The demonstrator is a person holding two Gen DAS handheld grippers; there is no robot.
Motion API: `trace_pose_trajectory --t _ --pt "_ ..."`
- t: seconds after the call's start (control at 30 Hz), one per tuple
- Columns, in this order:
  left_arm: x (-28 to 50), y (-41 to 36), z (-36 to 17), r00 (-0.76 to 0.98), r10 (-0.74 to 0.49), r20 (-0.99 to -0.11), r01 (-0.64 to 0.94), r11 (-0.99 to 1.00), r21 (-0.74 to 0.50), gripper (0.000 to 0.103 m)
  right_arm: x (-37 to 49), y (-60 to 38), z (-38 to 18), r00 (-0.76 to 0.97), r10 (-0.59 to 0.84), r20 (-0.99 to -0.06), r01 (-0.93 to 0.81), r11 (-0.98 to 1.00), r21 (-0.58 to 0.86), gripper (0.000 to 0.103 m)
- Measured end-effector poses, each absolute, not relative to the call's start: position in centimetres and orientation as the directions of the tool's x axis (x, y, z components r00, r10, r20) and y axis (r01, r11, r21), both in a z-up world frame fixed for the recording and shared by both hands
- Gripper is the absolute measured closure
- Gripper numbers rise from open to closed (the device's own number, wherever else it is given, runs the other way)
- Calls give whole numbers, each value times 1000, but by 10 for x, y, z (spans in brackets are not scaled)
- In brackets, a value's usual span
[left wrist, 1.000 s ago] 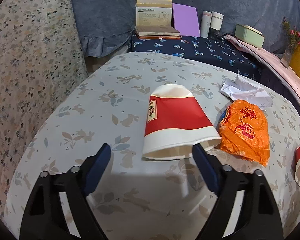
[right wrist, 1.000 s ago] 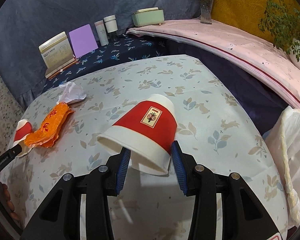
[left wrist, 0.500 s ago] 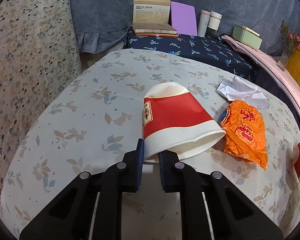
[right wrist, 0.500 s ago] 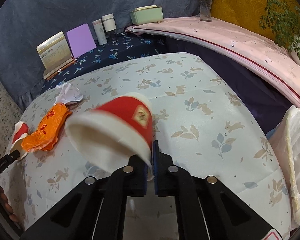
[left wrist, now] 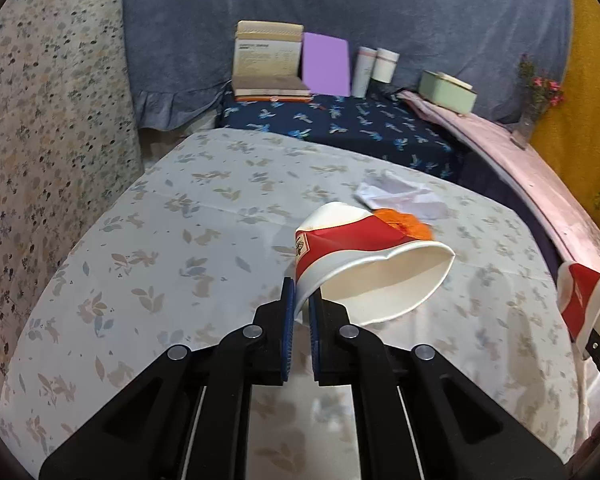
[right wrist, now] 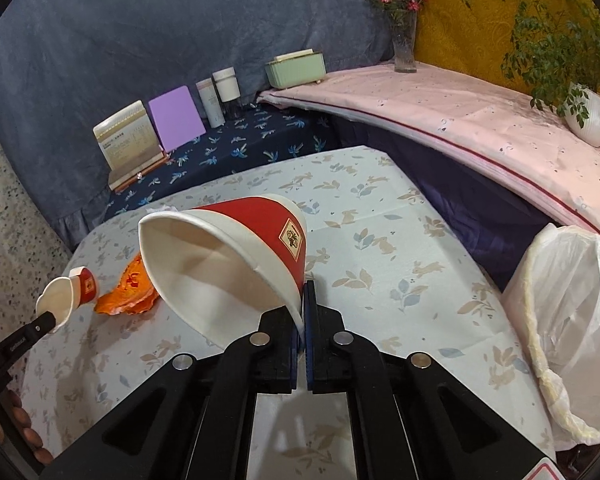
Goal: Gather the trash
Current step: 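Grasp a red-and-white paper cup with the left tool while the right tool grasps another cup, then carry both paper cups in the tools over the bin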
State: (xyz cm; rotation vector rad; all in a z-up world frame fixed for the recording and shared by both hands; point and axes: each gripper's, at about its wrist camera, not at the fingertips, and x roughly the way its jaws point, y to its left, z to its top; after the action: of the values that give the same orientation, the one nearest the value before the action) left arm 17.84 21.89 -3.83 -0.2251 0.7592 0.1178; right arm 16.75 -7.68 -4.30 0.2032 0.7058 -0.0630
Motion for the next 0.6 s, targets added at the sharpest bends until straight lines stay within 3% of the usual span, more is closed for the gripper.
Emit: trace_pose_trajectory --t 0.6 --pt "125 72 5 740 -193 -645 119 980 -157 96 83 -151 -8 808 -55 -587 220 952 214 100"
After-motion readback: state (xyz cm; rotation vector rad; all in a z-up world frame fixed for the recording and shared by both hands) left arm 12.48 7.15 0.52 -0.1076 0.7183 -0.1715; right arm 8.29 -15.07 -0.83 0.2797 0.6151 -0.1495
